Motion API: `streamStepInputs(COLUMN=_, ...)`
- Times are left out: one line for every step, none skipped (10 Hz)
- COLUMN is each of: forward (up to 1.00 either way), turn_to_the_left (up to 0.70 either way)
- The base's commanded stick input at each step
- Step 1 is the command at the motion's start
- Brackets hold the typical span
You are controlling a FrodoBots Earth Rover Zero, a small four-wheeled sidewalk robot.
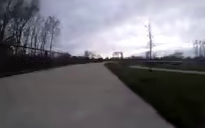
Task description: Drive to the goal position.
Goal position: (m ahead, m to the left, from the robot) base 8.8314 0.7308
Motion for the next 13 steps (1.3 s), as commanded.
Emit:
streamStepInputs(forward=1.0, turn_to_the_left=0.0)
streamStepInputs(forward=1.0, turn_to_the_left=0.0)
streamStepInputs(forward=1.0, turn_to_the_left=0.0)
streamStepInputs(forward=1.0, turn_to_the_left=0.0)
streamStepInputs(forward=1.0, turn_to_the_left=0.0)
streamStepInputs(forward=1.0, turn_to_the_left=0.0)
streamStepInputs(forward=1.0, turn_to_the_left=0.0)
streamStepInputs(forward=1.0, turn_to_the_left=0.0)
streamStepInputs(forward=1.0, turn_to_the_left=0.0)
streamStepInputs(forward=1.0, turn_to_the_left=0.0)
streamStepInputs(forward=1.0, turn_to_the_left=0.0)
streamStepInputs(forward=1.0, turn_to_the_left=0.0)
streamStepInputs(forward=1.0, turn_to_the_left=0.0)
